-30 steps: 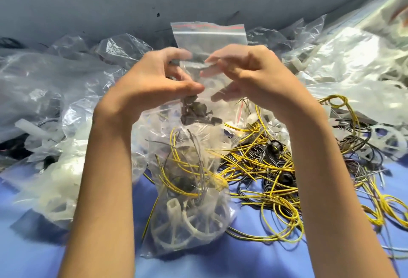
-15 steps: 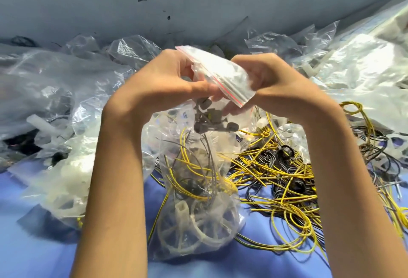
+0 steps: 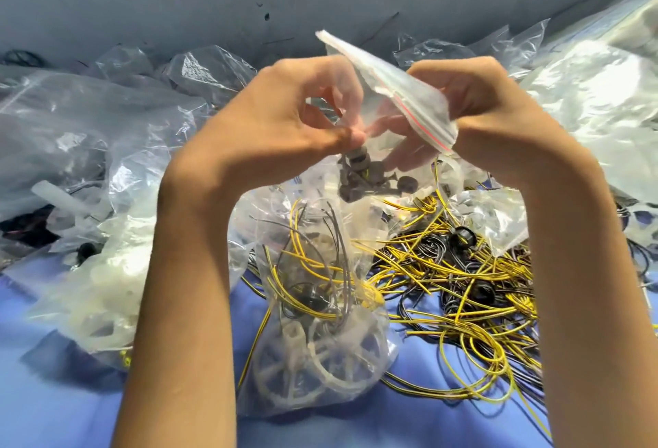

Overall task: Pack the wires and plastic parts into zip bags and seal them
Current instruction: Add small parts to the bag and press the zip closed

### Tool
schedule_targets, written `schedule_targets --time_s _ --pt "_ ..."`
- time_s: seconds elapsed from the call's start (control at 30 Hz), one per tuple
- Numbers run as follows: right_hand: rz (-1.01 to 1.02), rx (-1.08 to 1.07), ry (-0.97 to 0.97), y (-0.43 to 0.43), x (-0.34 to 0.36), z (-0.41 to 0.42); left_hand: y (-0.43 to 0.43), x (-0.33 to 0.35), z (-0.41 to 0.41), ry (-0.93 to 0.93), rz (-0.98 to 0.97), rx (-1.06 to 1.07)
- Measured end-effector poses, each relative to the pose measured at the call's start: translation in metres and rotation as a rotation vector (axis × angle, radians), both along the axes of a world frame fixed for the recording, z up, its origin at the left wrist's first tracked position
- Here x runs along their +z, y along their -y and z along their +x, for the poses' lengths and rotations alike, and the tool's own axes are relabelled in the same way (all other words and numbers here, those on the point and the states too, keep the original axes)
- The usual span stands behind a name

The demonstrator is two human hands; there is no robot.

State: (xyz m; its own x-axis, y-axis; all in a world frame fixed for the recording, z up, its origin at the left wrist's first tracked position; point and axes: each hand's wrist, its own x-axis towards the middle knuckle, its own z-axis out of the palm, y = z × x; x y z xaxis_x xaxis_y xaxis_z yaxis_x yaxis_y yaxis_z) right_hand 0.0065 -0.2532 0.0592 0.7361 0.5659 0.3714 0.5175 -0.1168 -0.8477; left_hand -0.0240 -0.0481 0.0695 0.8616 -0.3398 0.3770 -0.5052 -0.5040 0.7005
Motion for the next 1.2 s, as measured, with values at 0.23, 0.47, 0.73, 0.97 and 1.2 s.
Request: schedule_targets --time_s 0.23,0.47,0.73,0.97,1.2 --pt "0.045 0.006 -0.065 -0.005 0.002 -0.003 -0.001 0.006 -0.007 0.096 0.092 0.000" --pt "0.003 0.001 -0.059 -0.005 0.004 -0.010 0.000 0.005 -0.007 0.109 0.133 -0.036" --pt "-0.126 0.032 -0.059 0.003 0.004 -0.007 0.003 -0.006 0.003 0.000 0.062 -0.098" --pt "0.077 0.090 0.057 0.000 0.003 -0.010 -0.002 -0.012 0.006 0.066 -0.158 -0.058" --pt "0.053 -0.010 -0.147 0.009 0.005 -0.004 0.001 -0.012 0.009 0.138 -0.187 -0.029"
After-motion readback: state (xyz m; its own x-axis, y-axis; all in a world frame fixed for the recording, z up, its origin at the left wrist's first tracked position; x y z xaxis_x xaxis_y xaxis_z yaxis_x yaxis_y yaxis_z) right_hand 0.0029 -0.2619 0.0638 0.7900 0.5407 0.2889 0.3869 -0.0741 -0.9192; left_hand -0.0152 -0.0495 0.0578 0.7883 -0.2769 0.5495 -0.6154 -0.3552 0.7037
